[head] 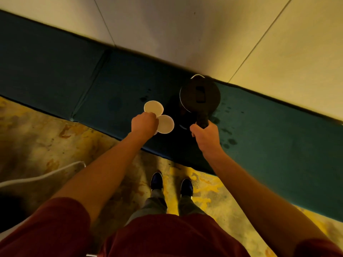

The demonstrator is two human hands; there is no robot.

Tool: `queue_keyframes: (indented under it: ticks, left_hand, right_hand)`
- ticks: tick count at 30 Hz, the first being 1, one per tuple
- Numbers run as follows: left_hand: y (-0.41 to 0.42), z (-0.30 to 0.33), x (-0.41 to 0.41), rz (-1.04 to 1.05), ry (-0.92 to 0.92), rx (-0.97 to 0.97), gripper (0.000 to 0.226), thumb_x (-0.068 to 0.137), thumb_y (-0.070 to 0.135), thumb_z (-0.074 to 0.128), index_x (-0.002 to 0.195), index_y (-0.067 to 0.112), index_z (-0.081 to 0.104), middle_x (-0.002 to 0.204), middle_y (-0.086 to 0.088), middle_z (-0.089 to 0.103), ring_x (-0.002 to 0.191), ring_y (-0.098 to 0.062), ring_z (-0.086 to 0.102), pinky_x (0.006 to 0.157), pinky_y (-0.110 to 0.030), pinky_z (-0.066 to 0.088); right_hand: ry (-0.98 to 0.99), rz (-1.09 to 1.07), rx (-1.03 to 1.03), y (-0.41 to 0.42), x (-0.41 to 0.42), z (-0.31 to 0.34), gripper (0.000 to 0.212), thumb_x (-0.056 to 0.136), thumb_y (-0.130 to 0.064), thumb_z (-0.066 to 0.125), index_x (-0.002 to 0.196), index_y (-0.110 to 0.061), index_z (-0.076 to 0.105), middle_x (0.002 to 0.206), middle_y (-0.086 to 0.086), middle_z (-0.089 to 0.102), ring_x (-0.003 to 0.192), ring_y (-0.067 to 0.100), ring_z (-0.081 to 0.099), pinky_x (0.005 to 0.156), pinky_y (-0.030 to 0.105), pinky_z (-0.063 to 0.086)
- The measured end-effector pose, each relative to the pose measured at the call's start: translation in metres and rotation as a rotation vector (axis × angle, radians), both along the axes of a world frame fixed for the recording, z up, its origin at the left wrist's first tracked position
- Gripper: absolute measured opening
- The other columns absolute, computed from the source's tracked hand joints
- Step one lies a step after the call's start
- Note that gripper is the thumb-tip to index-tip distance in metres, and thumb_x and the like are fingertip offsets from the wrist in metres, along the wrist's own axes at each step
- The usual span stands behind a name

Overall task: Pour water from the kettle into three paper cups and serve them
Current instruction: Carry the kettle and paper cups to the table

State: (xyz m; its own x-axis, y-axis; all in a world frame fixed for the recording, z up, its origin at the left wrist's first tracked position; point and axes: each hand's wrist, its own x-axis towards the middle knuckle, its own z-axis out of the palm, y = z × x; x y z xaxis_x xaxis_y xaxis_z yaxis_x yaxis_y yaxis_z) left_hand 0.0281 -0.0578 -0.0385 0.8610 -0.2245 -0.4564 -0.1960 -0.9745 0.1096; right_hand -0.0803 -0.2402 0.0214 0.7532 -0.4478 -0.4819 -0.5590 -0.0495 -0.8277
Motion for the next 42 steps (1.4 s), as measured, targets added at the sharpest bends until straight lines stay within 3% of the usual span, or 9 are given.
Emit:
queue_keyframes:
  ticks: [5,9,13,15,20,28,34,39,42]
  left_hand:
    - [0.011,0.007,0.004,0.068,-0.022,-0.076,0.035,0.101,0.038,0.047,0.092,0.01,0.066,0.084,-0.007,0.065,0.073,-0.022,0.064,0.066,-0.034,0.053]
    - [0.016,0.019,0.003,0.077,-0.052,-0.103,0.037,0.1,0.043,0.049,0.091,0.011,0.066,0.082,-0.006,0.063,0.071,-0.02,0.061,0.065,-0.035,0.053]
    - [0.031,0.041,0.009,0.118,-0.124,-0.143,0.036,0.098,0.042,0.051,0.096,0.011,0.069,0.082,-0.004,0.063,0.07,-0.019,0.06,0.061,-0.031,0.047]
    - [0.042,0.049,0.005,0.159,-0.18,-0.147,0.036,0.098,0.043,0.051,0.099,0.012,0.07,0.079,-0.002,0.061,0.068,-0.018,0.058,0.058,-0.03,0.043]
    - [0.065,0.074,-0.025,0.297,-0.224,-0.127,0.039,0.097,0.043,0.051,0.103,0.011,0.071,0.081,-0.004,0.064,0.073,-0.023,0.065,0.066,-0.034,0.056]
    - [0.109,0.1,-0.13,0.662,-0.288,-0.044,0.039,0.096,0.043,0.052,0.104,0.011,0.072,0.088,-0.006,0.066,0.08,-0.025,0.066,0.064,-0.032,0.048]
    - [0.145,0.114,-0.241,0.963,-0.289,-0.041,0.037,0.095,0.042,0.056,0.114,0.015,0.07,0.107,-0.008,0.072,0.093,-0.027,0.07,0.072,-0.033,0.053]
    - [0.172,0.116,-0.336,1.183,-0.324,-0.051,0.038,0.094,0.041,0.059,0.118,0.013,0.07,0.111,-0.008,0.072,0.093,-0.026,0.07,0.074,-0.033,0.055]
    - [0.185,0.113,-0.399,1.315,-0.339,-0.053,0.04,0.094,0.041,0.061,0.121,0.011,0.069,0.116,-0.01,0.071,0.097,-0.028,0.07,0.077,-0.035,0.055]
  right_hand:
    - [-0.021,0.057,-0.051,-0.004,-0.004,0.001,0.012,0.083,-0.001,0.063,0.075,-0.004,0.055,0.063,0.012,0.046,0.04,0.003,0.039,0.041,0.016,0.033]
    - [-0.07,0.112,-0.096,-0.005,-0.008,0.014,0.017,0.08,-0.004,0.065,0.073,0.003,0.052,0.063,0.013,0.047,0.051,0.016,0.044,0.045,0.02,0.035]
    - [-0.12,0.165,-0.123,0.007,-0.001,0.044,0.025,0.08,0.0,0.064,0.063,-0.009,0.048,0.048,-0.008,0.045,0.041,0.003,0.039,0.042,0.015,0.033]
    - [-0.145,0.205,-0.126,0.017,0.001,0.055,0.027,0.079,0.001,0.063,0.061,-0.011,0.048,0.046,-0.011,0.044,0.041,0.002,0.039,0.043,0.015,0.033]
    - [-0.179,0.32,-0.108,0.034,-0.009,0.07,0.016,0.081,0.0,0.064,0.072,-0.008,0.053,0.057,-0.001,0.048,0.046,0.004,0.043,0.046,0.019,0.037]
    - [-0.227,0.707,-0.059,0.055,-0.038,0.086,0.01,0.083,-0.003,0.061,0.074,-0.006,0.058,0.065,0.007,0.054,0.056,0.013,0.051,0.056,0.023,0.044]
    - [-0.225,0.985,0.01,0.094,-0.076,0.092,0.024,0.085,0.001,0.061,0.065,-0.008,0.05,0.059,0.007,0.047,0.043,0.001,0.044,0.044,0.013,0.038]
    - [-0.184,1.187,0.069,0.139,-0.129,0.098,0.019,0.073,-0.019,0.061,0.062,-0.009,0.049,0.064,0.014,0.047,0.059,0.022,0.048,0.06,0.034,0.04]
    - [-0.175,1.308,0.083,0.165,-0.166,0.1,0.019,0.075,-0.018,0.06,0.061,-0.009,0.052,0.062,0.012,0.049,0.059,0.023,0.048,0.061,0.035,0.038]
